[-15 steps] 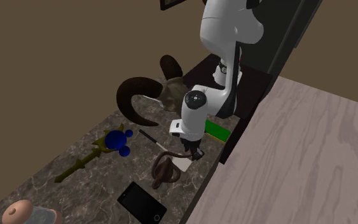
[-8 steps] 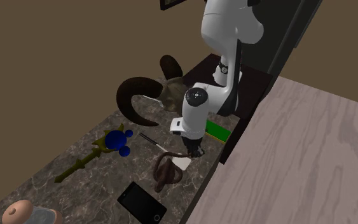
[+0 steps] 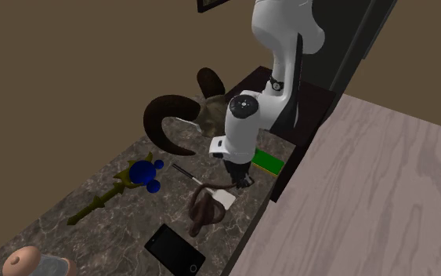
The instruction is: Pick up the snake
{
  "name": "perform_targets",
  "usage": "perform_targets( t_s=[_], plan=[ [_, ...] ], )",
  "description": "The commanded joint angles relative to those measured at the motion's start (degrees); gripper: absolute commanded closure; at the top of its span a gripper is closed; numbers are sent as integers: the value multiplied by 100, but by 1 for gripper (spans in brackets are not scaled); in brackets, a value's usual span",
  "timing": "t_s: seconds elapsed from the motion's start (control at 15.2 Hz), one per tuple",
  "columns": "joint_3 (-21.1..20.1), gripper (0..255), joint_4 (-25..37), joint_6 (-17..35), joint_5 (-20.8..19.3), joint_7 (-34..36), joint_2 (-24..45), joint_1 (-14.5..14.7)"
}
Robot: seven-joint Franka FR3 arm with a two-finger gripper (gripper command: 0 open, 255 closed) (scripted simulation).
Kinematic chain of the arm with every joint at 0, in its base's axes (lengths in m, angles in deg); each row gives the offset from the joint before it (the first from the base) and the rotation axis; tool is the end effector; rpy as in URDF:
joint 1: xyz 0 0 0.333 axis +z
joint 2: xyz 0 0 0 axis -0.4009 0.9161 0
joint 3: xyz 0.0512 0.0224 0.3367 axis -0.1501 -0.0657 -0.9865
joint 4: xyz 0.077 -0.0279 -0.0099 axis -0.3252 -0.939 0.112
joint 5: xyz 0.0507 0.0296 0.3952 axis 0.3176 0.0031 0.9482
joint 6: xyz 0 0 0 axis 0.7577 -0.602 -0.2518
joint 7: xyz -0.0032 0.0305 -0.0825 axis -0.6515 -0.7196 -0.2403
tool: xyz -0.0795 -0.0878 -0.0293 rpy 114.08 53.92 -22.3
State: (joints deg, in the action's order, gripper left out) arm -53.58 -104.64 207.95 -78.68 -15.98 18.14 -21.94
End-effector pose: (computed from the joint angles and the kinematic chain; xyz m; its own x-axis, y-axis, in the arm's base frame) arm 0.6115 0.1282 0.2208 0.9545 -0.2978 0.0131 -0.2972 -0.9541 -0.0374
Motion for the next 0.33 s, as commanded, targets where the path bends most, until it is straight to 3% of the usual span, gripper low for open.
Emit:
perform_targets(
  t_s=[0.0, 0.26],
  plan=[
    [-25, 255, 20, -139, 32, -13, -121, -12],
    [-47, 255, 23, -265, 64, -32, -245, -28]
  ],
)
